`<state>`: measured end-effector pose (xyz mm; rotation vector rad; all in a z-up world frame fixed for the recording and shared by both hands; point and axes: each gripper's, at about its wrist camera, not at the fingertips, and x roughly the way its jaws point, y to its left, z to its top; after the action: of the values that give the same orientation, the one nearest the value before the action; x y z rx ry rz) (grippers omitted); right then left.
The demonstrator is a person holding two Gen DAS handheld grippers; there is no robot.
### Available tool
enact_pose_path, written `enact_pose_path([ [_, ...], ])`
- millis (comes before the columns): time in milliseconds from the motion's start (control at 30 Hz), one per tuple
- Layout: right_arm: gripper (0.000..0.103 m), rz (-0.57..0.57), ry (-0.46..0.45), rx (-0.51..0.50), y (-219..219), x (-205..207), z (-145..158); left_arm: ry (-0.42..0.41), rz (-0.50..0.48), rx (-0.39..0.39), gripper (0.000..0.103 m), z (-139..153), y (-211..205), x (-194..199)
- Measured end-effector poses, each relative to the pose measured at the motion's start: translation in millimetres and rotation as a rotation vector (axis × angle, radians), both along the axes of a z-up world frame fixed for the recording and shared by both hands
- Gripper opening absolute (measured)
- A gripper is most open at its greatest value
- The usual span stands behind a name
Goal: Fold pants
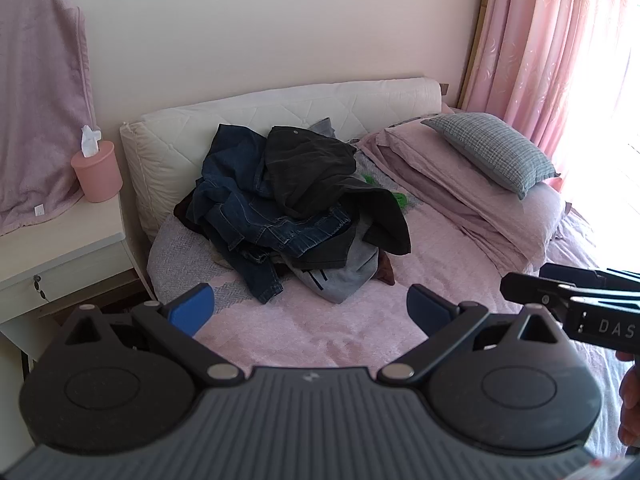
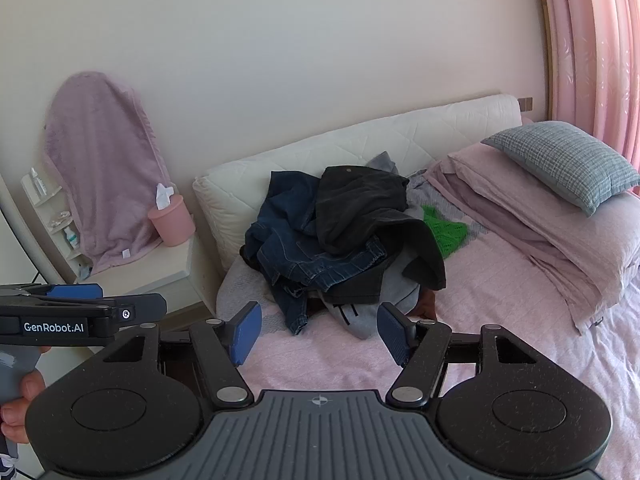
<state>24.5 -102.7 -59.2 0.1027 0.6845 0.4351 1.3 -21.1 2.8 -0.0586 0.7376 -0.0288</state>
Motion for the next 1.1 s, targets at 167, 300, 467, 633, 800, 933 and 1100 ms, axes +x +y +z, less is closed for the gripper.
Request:
enact_pose_path([
  [167, 0.061, 0.0, -0.002, -0.002, 0.0, -3.3, 4.4, -0.001, 0.0, -0.002, 0.101, 0.9, -3.5, -2.0],
  [300, 0.061, 0.001, -0.004, -0.001, -3.1, -3.7, 5.2, -0.004, -0.002, -0.004, 0.101, 0.6, -4.6, -4.2],
  [467, 0.061, 0.005, -0.011, -0.002, -7.1, -5.3, 5.5, -0.004, 0.002, -0.009, 0.101, 1.1, -7.8, -6.7],
  [633, 0.061, 0.016, -0.003, -0.001, -10.7, -3.7, 3.8, 0.008, 0.013, -0.008, 0.101, -5.8, -10.6, -7.0],
  [800, 0.061, 0.032, 0.006, 0.003, -15.8, 0.2, -2.4, 0.023, 0.036, -0.001, 0.101, -11.7, -11.2, -9.3],
  [933, 0.061, 0.047, 0.019, 0.01, -18.7, 4.6, -9.5, 0.035, 0.049, 0.004, 0.101, -15.4, -14.3, -8.0],
  [1100, 0.061, 0.057, 0.034, 0.016, -21.9, 14.4, -14.1, 0.053, 0.068, 0.001, 0.101, -22.4, -11.7, 2.9],
])
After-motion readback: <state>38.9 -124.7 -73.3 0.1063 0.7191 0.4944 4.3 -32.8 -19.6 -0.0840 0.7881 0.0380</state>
